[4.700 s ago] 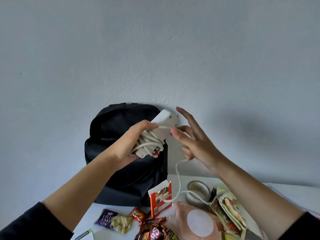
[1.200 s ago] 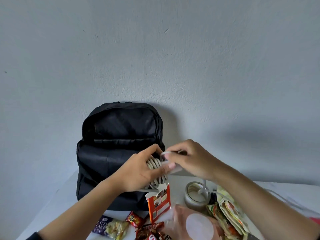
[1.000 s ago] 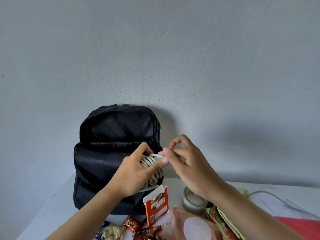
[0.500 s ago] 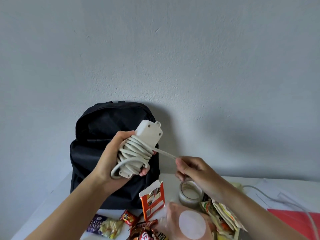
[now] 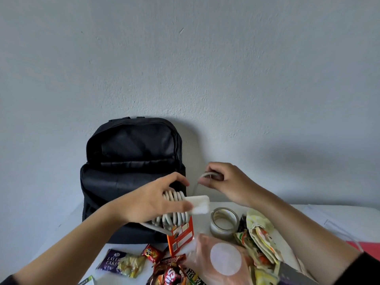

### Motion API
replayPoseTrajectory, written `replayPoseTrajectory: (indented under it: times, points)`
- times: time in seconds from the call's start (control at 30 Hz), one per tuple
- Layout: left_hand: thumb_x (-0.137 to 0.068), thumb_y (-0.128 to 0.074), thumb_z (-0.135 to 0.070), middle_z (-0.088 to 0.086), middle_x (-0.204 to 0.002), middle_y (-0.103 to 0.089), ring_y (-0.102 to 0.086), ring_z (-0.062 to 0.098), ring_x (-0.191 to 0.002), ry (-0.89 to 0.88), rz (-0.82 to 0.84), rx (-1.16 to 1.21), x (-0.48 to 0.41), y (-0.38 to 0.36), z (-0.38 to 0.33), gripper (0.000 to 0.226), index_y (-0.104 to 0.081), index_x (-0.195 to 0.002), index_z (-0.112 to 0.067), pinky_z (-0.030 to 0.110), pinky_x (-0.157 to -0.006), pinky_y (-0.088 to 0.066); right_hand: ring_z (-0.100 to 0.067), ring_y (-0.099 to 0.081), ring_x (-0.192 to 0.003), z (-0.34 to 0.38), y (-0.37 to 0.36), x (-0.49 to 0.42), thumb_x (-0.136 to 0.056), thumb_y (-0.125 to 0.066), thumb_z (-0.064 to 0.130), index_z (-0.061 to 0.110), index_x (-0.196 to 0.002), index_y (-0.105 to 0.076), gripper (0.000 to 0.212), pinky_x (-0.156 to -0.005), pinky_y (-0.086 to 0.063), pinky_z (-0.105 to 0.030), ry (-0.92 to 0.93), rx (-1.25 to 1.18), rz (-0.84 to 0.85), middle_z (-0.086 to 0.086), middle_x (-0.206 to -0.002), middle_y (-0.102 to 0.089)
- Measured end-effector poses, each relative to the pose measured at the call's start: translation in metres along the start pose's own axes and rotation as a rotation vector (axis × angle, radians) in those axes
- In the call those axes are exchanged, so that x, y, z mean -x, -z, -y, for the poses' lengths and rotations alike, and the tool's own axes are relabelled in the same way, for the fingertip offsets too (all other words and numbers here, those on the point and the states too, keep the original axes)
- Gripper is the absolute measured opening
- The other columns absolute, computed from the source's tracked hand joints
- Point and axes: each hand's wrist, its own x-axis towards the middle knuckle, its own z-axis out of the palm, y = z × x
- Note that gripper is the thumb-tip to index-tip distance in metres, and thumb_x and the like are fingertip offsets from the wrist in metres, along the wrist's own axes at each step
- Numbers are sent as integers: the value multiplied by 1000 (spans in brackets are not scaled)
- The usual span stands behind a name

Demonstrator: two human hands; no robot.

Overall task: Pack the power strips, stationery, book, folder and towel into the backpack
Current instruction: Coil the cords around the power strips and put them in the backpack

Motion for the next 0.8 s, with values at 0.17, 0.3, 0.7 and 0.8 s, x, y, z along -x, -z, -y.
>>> replayPoseTrajectory:
  times: [0.17,0.3,0.7,0.8]
  points:
    - [-86,-69,-65,0,-86,-74,-70,7,-65,-78,-214,-125,-12,-11,4,46,-51,-123,-45,30,-67,-58,-2,-39,-56,21,-3,2,-106,-53,29,20,-102,-78,27,-60,-32,-25,61,-91,-36,18,-55,-52]
    - [-73,-56,-85,3,-81,-75,-72,13,-65,-91,-360,19,-15,-8,4,61,-57,-113,-39,31,-64,-59,-3,-40,-55,30,-12,11,-105,-55,25,20,-109,-76,22,-56,-32,-26,136,-44,-47,6,-65,-60]
    - [-91,-71,-44,20,-85,-72,-71,38,-70,-54,-533,666,-23,-17,-10,35,-62,-109,-16,35,-53,-54,-20,-61,-65,34,-26,23,-106,-51,18,21,-138,-41,34,-61,-54,-38,301,27,-165,6,-89,-68]
    - [-90,-71,-37,19,-86,-65,-65,38,-66,-64,-499,786,-24,-12,-10,38,-58,-114,-10,39,-59,-50,-17,-61,-60,32,-18,23,-103,-58,24,12,-110,-53,14,-63,-54,-32,231,-140,-140,-2,-78,-69]
